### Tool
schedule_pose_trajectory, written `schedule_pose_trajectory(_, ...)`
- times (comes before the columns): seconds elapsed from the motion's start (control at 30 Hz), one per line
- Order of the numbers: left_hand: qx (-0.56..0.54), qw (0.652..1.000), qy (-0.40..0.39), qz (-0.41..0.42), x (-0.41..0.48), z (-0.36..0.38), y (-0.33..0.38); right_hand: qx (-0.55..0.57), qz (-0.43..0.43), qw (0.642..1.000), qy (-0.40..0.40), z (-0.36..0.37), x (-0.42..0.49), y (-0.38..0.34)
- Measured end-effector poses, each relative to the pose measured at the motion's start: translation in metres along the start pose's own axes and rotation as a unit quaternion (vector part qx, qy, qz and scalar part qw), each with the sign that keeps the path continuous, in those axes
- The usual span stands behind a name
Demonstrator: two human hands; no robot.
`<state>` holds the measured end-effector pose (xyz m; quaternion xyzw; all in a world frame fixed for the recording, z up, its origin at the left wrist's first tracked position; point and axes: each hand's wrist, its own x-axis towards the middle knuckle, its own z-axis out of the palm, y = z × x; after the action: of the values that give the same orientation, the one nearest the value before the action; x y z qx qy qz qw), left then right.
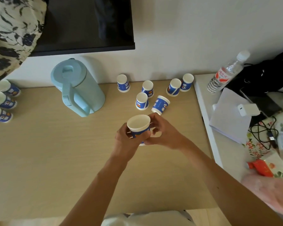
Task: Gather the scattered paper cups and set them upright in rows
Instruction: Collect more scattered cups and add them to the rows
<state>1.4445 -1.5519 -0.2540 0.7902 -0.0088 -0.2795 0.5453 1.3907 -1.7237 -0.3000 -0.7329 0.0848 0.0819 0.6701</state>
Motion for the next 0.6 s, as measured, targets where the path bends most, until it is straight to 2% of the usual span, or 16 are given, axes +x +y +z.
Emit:
schedule_pose_trajectory(0.07,0.004,1.0,0.015,-0.001,0.002,-0.006,0.001,0.018,0.029,0.999,-0.002,-0.015,0.008,0.002)
schedule_pose_trajectory(0.13,0.001,0.999,0.032,-0.01,0.003,-0.013,0.001,0.058,0.082,0.987,0.125,-0.03,0.027,0.008)
schedule_pose_trajectory(0.2,-0.001,0.999,0.047,-0.014,0.002,-0.018,0.002,0.032,0.151,0.948,0.278,-0.044,0.053,0.022)
schedule_pose_trajectory(0.23,0.0,0.998,0.053,-0.015,0.001,-0.02,0.002,0.036,0.186,0.928,0.32,-0.049,0.066,0.031)
schedule_pose_trajectory(0.33,0.001,0.998,0.068,-0.019,-0.004,-0.023,-0.001,0.123,0.312,0.869,0.363,-0.055,0.103,0.05)
schedule_pose_trajectory(0.4,-0.007,0.997,0.069,-0.018,-0.008,-0.024,-0.002,0.111,0.348,0.845,0.391,-0.055,0.123,0.06)
schedule_pose_trajectory(0.6,-0.033,0.994,0.102,-0.019,-0.026,-0.032,-0.012,0.028,0.331,0.85,0.409,-0.047,0.155,0.075)
